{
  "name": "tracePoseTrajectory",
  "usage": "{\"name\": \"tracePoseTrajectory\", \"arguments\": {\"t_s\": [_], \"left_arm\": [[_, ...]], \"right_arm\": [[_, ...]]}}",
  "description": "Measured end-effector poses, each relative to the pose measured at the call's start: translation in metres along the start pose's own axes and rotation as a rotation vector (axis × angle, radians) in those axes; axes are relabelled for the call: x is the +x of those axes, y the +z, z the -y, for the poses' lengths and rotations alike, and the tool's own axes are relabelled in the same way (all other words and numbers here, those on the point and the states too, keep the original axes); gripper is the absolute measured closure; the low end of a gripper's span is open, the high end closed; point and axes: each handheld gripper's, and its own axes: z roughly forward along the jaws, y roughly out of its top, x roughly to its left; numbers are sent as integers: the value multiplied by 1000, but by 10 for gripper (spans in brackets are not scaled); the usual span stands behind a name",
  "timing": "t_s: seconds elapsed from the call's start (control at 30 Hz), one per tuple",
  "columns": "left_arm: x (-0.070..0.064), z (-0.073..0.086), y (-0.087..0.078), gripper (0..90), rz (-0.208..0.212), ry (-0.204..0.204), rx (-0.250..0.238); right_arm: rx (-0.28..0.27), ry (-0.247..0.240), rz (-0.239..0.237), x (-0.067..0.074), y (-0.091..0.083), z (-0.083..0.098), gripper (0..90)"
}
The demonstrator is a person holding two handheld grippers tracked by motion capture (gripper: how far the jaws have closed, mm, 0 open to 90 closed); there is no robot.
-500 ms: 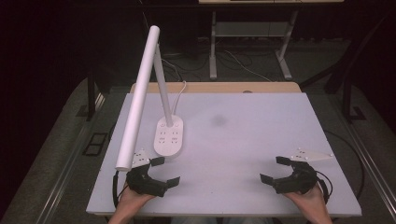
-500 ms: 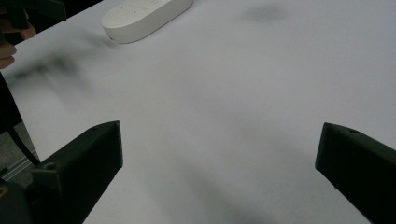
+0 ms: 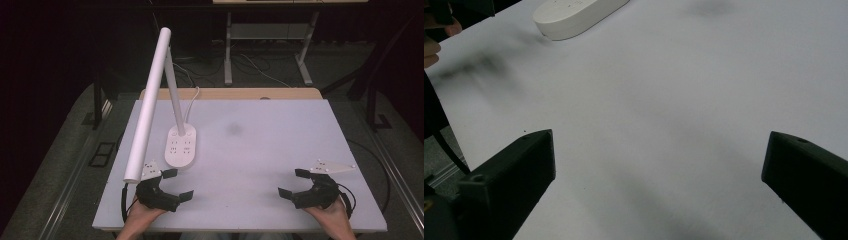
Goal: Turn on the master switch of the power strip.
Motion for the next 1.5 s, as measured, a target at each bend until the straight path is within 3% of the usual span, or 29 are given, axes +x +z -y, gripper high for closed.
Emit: {"name": "tracePoseTrajectory", "arguments": {"t_s": [0.5, 0.8, 1.5], "left_arm": [[0, -2, -2, 0, -7, 14, 19], [2, -10, -6, 0, -17, -2, 23], [20, -28, -20, 0, -34, -27, 59]], "right_arm": [[18, -7, 7, -2, 0, 1, 2], [22, -8, 12, -2, 0, 1, 2], [26, -2, 16, -3, -1, 2, 2]]}}
